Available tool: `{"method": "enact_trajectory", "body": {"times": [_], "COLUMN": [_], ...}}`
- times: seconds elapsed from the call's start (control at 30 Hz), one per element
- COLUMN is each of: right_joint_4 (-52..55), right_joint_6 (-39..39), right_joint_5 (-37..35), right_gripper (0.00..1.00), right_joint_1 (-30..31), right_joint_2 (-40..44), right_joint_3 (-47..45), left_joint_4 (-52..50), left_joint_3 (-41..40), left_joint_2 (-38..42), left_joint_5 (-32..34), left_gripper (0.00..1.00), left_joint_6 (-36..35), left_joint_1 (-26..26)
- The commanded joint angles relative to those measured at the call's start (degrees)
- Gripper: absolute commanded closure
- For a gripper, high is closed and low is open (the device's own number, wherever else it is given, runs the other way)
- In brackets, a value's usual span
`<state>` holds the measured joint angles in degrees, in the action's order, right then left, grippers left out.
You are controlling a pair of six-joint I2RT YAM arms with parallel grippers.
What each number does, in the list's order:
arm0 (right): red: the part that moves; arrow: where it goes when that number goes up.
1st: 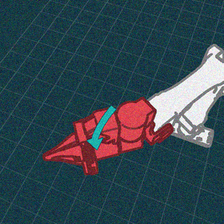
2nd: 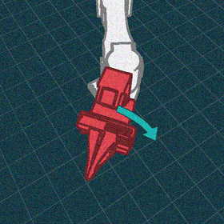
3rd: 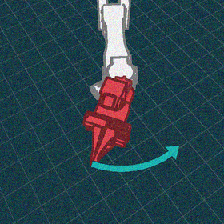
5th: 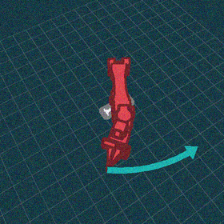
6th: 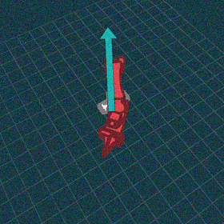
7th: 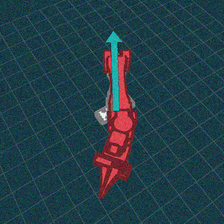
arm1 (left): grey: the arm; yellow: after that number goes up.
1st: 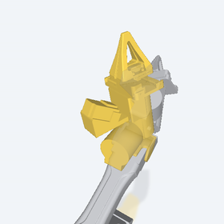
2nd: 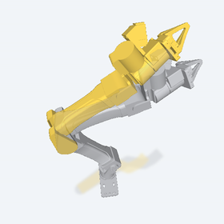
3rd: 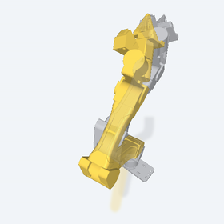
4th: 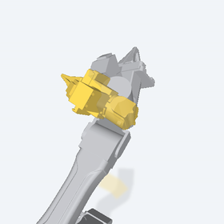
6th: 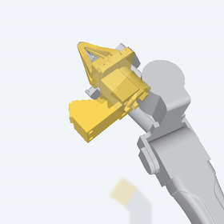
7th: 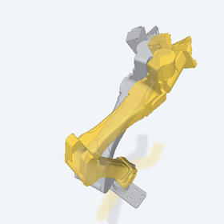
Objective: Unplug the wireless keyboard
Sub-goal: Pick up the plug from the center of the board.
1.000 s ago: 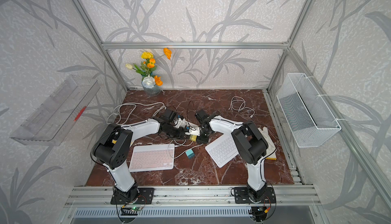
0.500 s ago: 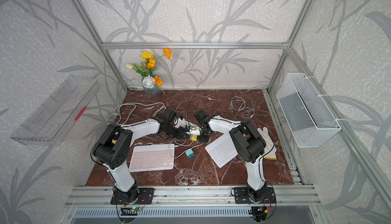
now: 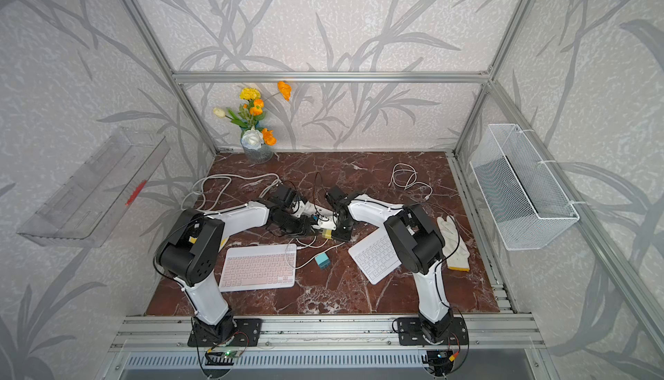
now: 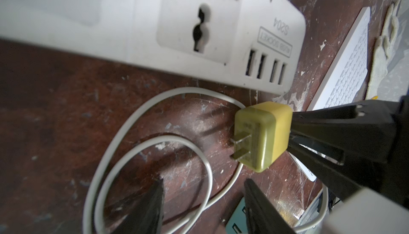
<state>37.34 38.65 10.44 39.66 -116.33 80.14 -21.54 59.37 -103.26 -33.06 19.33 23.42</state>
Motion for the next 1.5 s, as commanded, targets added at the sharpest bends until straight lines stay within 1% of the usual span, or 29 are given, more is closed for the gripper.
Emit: {"method": "enact_trajectory", "body": {"times": [0.0,0.3,0.43,0.5,0.63,0.77,0.97,1.17,1.27,1.33,1.37,1.47], "right_joint_4": [-3.9,-9.0,-11.5,-12.5,-13.5,-14.9,-17.3,-18.4,-19.5,-20.0,-20.0,-19.7], "right_joint_6": [-0.1,-0.4,-2.3,-3.8,-6.7,-10.7,-15.7,-20.3,-22.7,-23.6,-23.8,-24.3], "right_joint_5": [2.3,4.5,5.5,6.8,7.7,10.0,11.3,12.0,13.4,13.4,13.2,12.6], "right_gripper": [0.87,0.89,0.90,0.90,0.90,0.90,0.90,0.90,0.91,0.91,0.91,0.91], "right_joint_1": [1.7,0.9,0.3,-0.2,-0.8,-0.8,-0.9,-0.9,-0.6,-0.2,0.0,0.6], "right_joint_2": [1.2,10.6,14.2,15.7,17.0,17.2,17.6,16.6,15.9,15.6,15.4,14.9], "right_joint_3": [-1.3,-5.3,-6.9,-7.2,-6.8,-6.2,-6.9,-6.7,-6.9,-7.0,-7.0,-6.7], "left_joint_4": [1.2,8.0,12.1,16.8,29.8,34.9,39.0,42.5,43.1,42.5,41.7,41.6], "left_joint_3": [-0.1,-1.6,-2.3,-3.5,-7.1,-8.0,-10.7,-13.2,-13.7,-13.1,-12.8,-13.6], "left_joint_2": [2.4,6.9,8.3,9.1,10.9,11.8,14.3,17.0,17.7,17.2,16.8,16.8], "left_joint_5": [-3.0,-11.6,-13.1,-13.5,-13.9,-12.9,-10.2,-5.3,-3.5,-4.6,-4.9,-4.2], "left_gripper": [0.42,0.34,0.32,0.32,0.32,0.32,0.44,0.51,0.53,0.54,0.56,0.66], "left_joint_6": [0.6,8.0,12.7,16.9,27.1,31.1,35.2,39.7,39.7,39.0,38.6,38.6], "left_joint_1": [0.3,-1.5,-1.7,-1.7,-1.5,-0.2,0.0,-0.2,-0.1,-0.1,-0.1,-0.1]}}
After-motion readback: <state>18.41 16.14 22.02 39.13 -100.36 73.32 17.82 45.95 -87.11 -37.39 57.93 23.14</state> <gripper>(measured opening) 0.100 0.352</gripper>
